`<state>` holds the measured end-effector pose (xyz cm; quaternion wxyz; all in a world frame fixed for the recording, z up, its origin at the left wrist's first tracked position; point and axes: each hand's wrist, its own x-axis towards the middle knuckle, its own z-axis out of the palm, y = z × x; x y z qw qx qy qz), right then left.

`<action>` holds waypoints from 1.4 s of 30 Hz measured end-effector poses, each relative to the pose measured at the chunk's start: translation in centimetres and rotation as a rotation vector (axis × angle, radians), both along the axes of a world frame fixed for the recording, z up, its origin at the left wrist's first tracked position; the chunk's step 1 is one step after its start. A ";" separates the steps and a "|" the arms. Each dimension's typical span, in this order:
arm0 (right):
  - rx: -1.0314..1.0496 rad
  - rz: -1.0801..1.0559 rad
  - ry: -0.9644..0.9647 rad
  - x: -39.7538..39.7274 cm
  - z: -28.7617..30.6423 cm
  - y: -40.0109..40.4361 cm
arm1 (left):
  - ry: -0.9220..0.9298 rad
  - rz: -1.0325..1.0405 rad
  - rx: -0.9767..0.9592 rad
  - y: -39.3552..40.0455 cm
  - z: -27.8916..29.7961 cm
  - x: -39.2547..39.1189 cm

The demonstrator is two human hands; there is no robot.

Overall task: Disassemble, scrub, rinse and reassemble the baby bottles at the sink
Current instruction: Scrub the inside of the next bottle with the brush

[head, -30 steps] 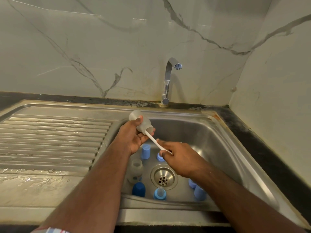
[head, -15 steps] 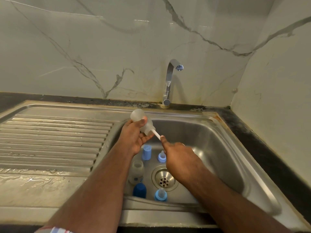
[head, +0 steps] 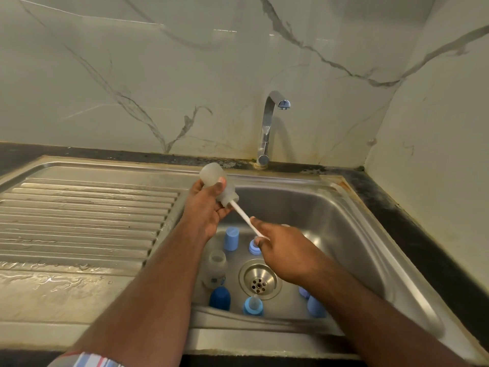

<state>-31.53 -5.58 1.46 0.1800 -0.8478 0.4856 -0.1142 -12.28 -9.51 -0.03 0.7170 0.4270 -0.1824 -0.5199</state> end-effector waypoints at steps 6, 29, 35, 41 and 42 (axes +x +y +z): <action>0.314 -0.013 -0.279 -1.5 1.3 0.5 | 0.058 0.098 0.001 -0.2 -0.1 1.0; 0.062 0.029 -0.026 -0.7 0.7 0.6 | 0.117 0.085 0.054 -0.7 -0.4 1.2; 0.163 -0.001 -0.112 -1.1 0.6 0.3 | 0.101 0.093 0.068 -0.7 -0.6 1.3; 0.158 -0.028 -0.114 -0.7 -0.1 -0.3 | 0.076 0.033 0.077 -0.7 -0.5 0.9; 0.142 -0.023 -0.115 -0.6 0.0 -0.2 | 0.081 0.004 0.068 -0.6 -0.5 0.6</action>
